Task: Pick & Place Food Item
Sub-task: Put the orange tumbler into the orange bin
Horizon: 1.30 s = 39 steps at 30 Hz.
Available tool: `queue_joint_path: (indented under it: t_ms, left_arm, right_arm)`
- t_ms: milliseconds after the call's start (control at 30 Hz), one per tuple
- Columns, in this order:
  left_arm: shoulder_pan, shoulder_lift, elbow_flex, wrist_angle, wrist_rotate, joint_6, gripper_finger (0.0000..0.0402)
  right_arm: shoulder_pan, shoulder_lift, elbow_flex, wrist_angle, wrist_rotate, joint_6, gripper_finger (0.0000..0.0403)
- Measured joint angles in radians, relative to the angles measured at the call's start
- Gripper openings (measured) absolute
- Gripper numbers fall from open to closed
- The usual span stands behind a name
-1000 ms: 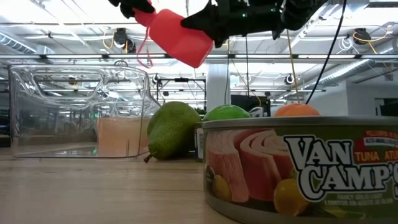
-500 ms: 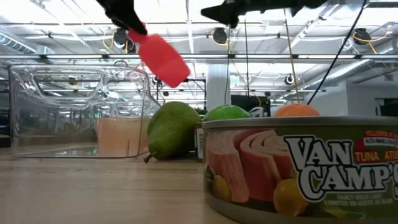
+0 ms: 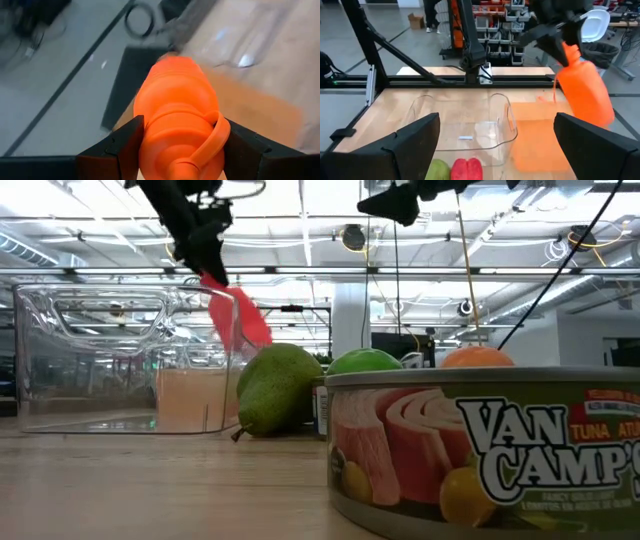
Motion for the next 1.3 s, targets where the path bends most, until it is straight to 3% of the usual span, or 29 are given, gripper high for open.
queue_joint_path:
  t_ms: [100, 333, 467, 867, 1300]
  left_arm:
    - [0.051, 0.077, 0.114, -0.114, 0.001, 0.011, 0.0218]
    - [0.101, 0.301, 0.367, -0.351, 0.108, 0.05, 0.0218]
    - [0.095, 0.403, 0.436, -0.416, 0.048, 0.063, 0.0218]
    - [0.115, 0.553, 0.455, -0.461, -0.022, 0.05, 0.0218]
    - [0.118, 0.564, 0.455, -0.437, -0.034, 0.064, 0.0237]
  right_arm:
    - [0.0, -0.002, -0.006, 0.005, 0.035, -0.006, 0.0375]
    - [0.0, -0.002, -0.021, 0.003, 0.05, -0.005, 0.0375]
    - [0.0, -0.002, -0.025, 0.002, 0.05, -0.005, 0.0375]
    - [-0.001, -0.002, -0.025, 0.003, 0.05, -0.005, 0.0375]
    - [-0.001, -0.002, -0.025, 0.002, 0.048, -0.005, 0.0375]
